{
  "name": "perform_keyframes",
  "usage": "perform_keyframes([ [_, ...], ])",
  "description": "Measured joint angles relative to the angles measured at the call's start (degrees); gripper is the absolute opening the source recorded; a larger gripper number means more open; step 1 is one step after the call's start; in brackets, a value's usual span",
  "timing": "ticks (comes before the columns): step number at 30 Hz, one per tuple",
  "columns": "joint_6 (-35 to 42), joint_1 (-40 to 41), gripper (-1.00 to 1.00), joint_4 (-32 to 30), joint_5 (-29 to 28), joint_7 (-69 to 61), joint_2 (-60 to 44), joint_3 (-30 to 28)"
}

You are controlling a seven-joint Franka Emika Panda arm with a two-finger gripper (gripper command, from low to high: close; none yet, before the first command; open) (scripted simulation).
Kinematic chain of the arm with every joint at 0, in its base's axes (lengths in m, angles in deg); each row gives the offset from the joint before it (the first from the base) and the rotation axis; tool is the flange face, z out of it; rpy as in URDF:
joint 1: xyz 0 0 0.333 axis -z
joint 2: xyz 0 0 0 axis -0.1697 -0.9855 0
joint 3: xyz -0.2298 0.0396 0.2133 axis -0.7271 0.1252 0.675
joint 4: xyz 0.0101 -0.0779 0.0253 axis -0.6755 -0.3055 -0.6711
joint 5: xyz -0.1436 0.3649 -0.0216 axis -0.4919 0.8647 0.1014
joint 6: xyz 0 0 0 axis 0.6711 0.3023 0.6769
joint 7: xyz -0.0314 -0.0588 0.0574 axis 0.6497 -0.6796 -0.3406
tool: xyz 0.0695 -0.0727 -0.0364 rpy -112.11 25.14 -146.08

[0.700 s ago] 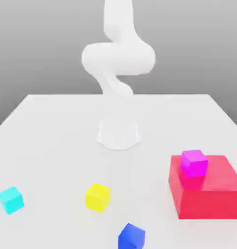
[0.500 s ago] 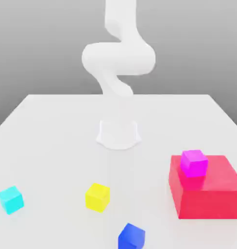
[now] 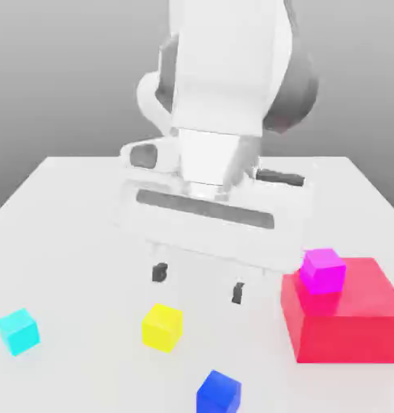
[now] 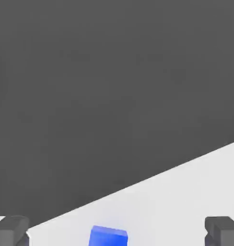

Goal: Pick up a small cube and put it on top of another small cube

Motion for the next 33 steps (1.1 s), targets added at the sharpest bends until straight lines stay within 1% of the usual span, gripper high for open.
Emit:
perform_keyframes([
  [6, -5.11, -0.67, 0.00, -1.62, 2.93, 4.45, -11.56, 0.46],
  [11, -12.67, -3.28, 0.00, 0.06, 0.30, 7.45, -21.92, -2.64],
  [12, -13.54, -3.70, -1.00, 0.30, -0.05, 7.73, -23.06, -3.15],
  [18, -14.07, -3.89, -1.00, 0.42, -0.31, 7.94, -23.63, -3.37],
  [20, -12.34, -3.22, -1.00, -0.07, 0.66, 7.22, -21.38, -2.50],
  [24, -6.55, -1.37, -1.00, -2.09, 4.19, 5.56, -13.55, -0.11],
  [29, -4.45, -0.33, -1.00, -9.44, 11.83, 18.67, -3.70, -1.27],
  [33, -3.70, 1.63, -1.00, -15.93, 14.82, 32.93, 3.59, -2.57],
])
